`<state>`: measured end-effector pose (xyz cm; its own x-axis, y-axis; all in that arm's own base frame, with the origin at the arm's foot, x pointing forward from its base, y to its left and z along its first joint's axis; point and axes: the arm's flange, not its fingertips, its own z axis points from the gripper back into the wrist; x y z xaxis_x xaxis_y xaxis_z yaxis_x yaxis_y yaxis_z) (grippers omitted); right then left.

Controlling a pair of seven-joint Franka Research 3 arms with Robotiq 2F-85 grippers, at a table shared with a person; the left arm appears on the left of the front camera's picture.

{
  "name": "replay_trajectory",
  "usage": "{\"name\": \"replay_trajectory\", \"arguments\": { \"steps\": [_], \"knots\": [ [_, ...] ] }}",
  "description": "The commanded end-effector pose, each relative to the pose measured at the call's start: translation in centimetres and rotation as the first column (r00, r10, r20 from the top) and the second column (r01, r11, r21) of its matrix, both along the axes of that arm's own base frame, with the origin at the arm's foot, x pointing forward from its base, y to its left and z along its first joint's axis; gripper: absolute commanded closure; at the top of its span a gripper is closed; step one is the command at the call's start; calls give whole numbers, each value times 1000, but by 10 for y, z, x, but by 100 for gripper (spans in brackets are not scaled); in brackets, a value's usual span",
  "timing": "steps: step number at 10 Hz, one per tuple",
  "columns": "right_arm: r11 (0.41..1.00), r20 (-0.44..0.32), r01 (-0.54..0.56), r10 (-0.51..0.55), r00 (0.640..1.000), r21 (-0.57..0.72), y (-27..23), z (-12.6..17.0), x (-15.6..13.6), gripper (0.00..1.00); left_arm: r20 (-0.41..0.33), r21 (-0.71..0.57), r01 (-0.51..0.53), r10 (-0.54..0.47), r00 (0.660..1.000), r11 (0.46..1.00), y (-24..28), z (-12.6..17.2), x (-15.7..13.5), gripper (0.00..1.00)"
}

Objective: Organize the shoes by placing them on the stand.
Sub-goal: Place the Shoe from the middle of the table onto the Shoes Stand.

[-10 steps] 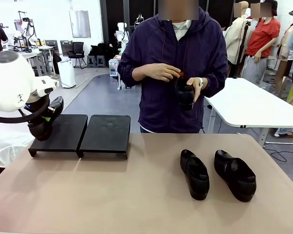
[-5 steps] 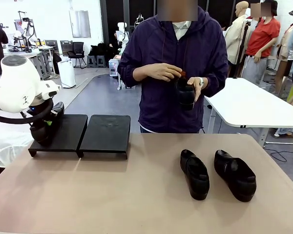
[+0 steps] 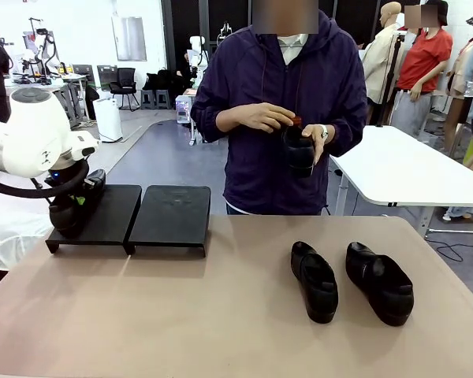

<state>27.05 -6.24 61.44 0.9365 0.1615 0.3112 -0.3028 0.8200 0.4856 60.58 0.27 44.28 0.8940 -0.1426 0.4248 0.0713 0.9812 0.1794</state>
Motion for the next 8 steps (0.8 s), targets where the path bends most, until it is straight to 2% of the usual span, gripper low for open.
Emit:
{"name": "replay_trajectory", "arguments": {
  "steps": [1, 5, 6, 7, 8],
  "knots": [
    [1000, 0, -7, 7, 1000, -8, -2, 3, 0, 0, 10, 19, -5, 4, 1000, 1000, -4, 4, 4, 0],
    [1000, 0, -7, 7, 1000, -8, -2, 3, 0, 0, 48, -40, 45, -43, 998, 998, -2, 31, -13, 0],
    [1000, 0, -7, 7, 1000, -8, -2, 3, 0, 0, 39, -86, 127, -124, 992, 988, -1, 48, -25, 0],
    [1000, 0, -7, 7, 1000, -8, -2, 3, 0, 0, 5, -95, 182, -182, 983, 979, 4, 67, -41, 0],
    [1000, 0, -7, 7, 1000, -8, -2, 3, 0, 0, -69, -54, 167, -170, 983, 985, 8, 85, -56, 0]
  ]
}}
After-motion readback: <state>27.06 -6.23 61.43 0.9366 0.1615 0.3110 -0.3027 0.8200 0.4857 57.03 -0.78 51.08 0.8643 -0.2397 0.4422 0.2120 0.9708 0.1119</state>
